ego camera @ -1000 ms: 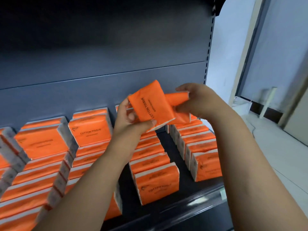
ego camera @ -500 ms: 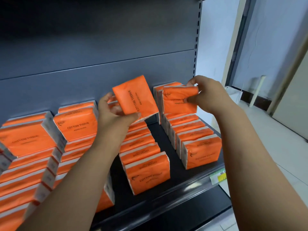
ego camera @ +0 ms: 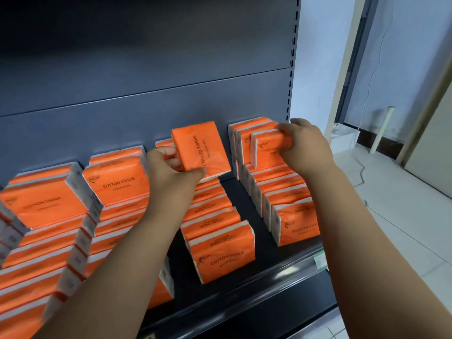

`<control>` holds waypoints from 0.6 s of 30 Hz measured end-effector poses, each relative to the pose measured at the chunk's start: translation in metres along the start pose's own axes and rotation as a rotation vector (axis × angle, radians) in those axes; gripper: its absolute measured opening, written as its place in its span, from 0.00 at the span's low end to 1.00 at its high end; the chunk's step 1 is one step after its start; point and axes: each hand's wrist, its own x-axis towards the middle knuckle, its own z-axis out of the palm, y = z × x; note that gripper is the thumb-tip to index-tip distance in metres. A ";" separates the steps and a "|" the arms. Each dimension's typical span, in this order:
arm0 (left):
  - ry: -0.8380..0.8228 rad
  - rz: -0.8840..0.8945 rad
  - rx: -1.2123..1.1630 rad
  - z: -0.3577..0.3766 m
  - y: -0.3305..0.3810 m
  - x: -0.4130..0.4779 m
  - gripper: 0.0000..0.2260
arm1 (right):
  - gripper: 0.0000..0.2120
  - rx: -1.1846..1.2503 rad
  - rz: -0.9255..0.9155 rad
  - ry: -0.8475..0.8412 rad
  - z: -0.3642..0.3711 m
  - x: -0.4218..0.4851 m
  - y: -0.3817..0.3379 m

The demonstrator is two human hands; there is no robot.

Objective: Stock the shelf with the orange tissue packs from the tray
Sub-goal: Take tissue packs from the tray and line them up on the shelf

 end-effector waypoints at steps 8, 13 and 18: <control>-0.028 0.006 0.032 -0.007 -0.003 0.000 0.25 | 0.26 0.038 0.037 -0.014 0.011 0.001 -0.012; -0.048 -0.018 0.012 -0.014 -0.003 0.001 0.24 | 0.27 0.066 0.040 -0.027 0.012 0.004 -0.012; -0.070 -0.017 0.007 -0.020 0.000 0.000 0.23 | 0.29 0.149 0.073 -0.036 0.017 0.005 -0.013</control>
